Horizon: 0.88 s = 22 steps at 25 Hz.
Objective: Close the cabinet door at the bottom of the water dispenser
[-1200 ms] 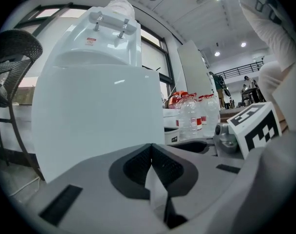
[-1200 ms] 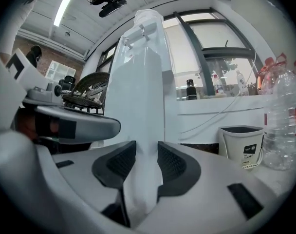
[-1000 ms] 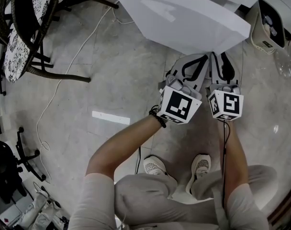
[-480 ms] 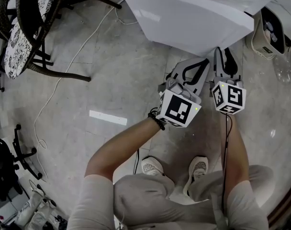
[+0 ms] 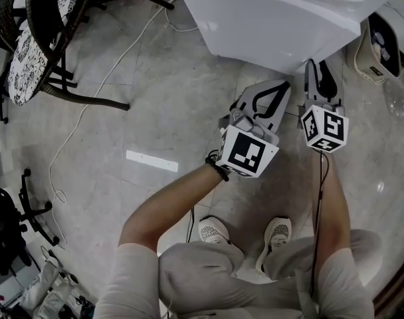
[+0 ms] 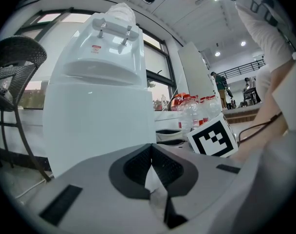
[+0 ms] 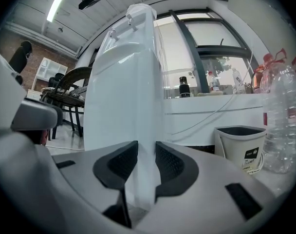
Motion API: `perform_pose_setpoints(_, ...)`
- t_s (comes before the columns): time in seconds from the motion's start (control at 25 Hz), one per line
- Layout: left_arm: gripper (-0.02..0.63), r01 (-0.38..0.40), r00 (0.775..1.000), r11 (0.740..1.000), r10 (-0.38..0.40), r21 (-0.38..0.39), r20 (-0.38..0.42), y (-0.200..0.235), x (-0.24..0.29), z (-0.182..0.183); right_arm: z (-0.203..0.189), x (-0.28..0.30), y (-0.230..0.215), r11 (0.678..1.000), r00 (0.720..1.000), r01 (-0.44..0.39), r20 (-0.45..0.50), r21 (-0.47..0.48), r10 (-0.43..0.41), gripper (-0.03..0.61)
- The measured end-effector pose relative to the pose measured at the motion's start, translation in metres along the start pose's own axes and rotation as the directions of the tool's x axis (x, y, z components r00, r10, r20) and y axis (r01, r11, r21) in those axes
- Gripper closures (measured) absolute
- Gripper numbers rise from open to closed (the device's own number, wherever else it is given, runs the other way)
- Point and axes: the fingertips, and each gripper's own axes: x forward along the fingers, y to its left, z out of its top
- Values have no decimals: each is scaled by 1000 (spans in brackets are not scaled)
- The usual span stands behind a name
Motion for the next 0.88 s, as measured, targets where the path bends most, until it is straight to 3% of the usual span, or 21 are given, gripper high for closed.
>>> perform_pose_setpoints(0.24,606,-3,1000,1000,3,-2,26,4,-4,4,0,7,-5,1000,1000,9,1,-1,-9,456)
perform_pose_setpoints(0.88,606,-50,999,999,50,-7,-2,21,-16,1,1,18,-10,1000,1000,21,5,9,-21,464)
